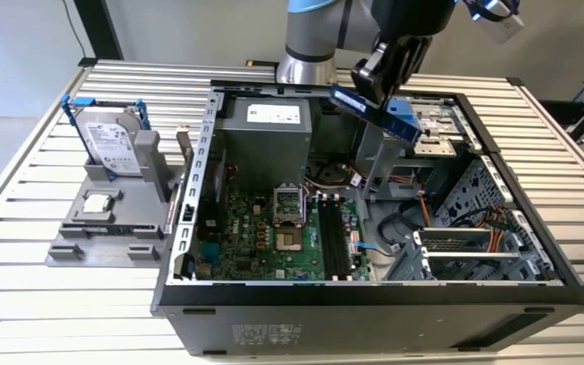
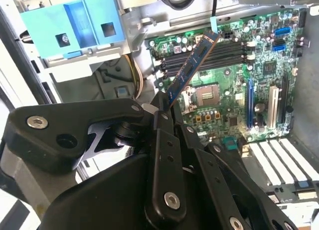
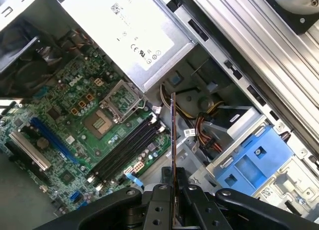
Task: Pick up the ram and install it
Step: 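Insert the ram into the slot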
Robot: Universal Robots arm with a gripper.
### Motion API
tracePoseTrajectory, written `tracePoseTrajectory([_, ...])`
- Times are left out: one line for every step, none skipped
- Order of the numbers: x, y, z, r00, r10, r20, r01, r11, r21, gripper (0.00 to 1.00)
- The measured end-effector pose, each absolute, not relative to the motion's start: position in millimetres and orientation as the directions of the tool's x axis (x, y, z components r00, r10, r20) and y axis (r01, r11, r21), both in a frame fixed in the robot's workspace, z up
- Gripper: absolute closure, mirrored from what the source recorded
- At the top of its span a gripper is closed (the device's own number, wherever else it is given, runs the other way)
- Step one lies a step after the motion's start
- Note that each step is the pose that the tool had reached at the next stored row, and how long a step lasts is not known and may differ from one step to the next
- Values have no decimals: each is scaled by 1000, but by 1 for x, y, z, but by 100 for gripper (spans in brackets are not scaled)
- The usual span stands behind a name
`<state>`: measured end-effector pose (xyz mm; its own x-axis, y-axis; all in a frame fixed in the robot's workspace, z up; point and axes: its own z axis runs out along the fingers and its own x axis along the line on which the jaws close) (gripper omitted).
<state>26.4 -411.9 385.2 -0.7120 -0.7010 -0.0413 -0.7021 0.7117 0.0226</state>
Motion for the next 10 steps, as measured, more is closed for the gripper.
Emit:
tracePoseTrajectory([26,-412,385,-717,-695,-41,-696,717,23,100])
tracePoseTrajectory([26,-412,385,-723,-689,-41,-690,723,23,100])
tracePoseTrajectory([26,-412,385,-729,-684,-41,-685,728,23,100])
tracePoseTrajectory([26,-412,385,-734,-678,-41,-679,733,23,100])
tracePoseTrajectory([26,-412,385,-739,-673,-41,-674,739,23,100])
tracePoseTrajectory([26,-412,385,-744,-667,-41,-668,744,23,100])
tracePoseTrajectory([26,-412,385,-748,-662,-41,-663,748,23,100])
tracePoseTrajectory([26,-412,385,-753,-657,-41,-658,753,23,100])
tracePoseTrajectory([26,-412,385,-758,-651,-41,-652,758,23,100])
tracePoseTrajectory([26,-412,385,-762,-646,-41,-647,762,23,100])
